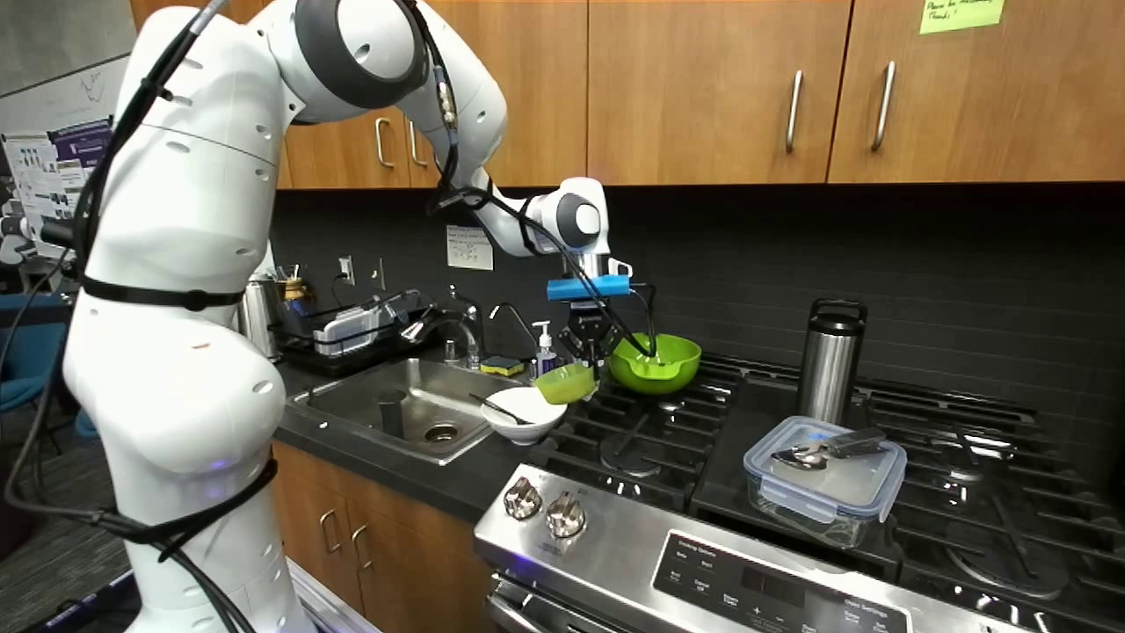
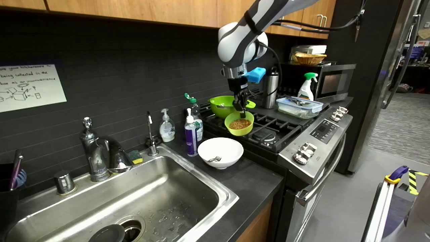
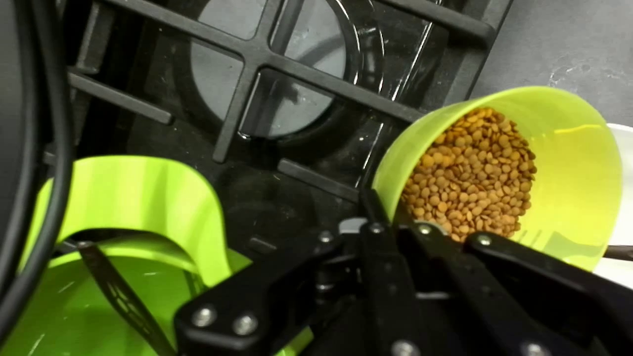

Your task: Pour some of the content of the yellow bowl into the white bowl

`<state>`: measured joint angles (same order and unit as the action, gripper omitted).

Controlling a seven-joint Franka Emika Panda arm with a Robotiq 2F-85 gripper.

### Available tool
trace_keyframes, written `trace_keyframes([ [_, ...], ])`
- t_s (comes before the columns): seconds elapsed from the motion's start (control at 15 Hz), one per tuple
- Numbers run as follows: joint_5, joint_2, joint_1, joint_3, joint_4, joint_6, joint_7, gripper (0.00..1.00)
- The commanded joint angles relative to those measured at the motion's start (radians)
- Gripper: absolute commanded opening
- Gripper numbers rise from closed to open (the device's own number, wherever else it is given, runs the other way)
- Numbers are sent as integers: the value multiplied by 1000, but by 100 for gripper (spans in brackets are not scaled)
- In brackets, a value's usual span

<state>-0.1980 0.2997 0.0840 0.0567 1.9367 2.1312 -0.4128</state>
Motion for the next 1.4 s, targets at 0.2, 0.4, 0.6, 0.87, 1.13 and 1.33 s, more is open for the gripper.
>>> trace_keyframes([
  [0.2, -63, 1, -18, -5, -18, -42, 41, 1],
  [0.4, -78, -1, -26, -6, -16, -48, 48, 1],
  [0.6, -95, -2, -34, -8, -15, -56, 59, 1],
  [0.87, -126, -3, -45, -9, -14, -67, 80, 1],
  [1.13, -173, -4, -59, -11, -14, -80, 100, 1],
  [1.33, -191, -4, -66, -14, -13, -92, 108, 1],
])
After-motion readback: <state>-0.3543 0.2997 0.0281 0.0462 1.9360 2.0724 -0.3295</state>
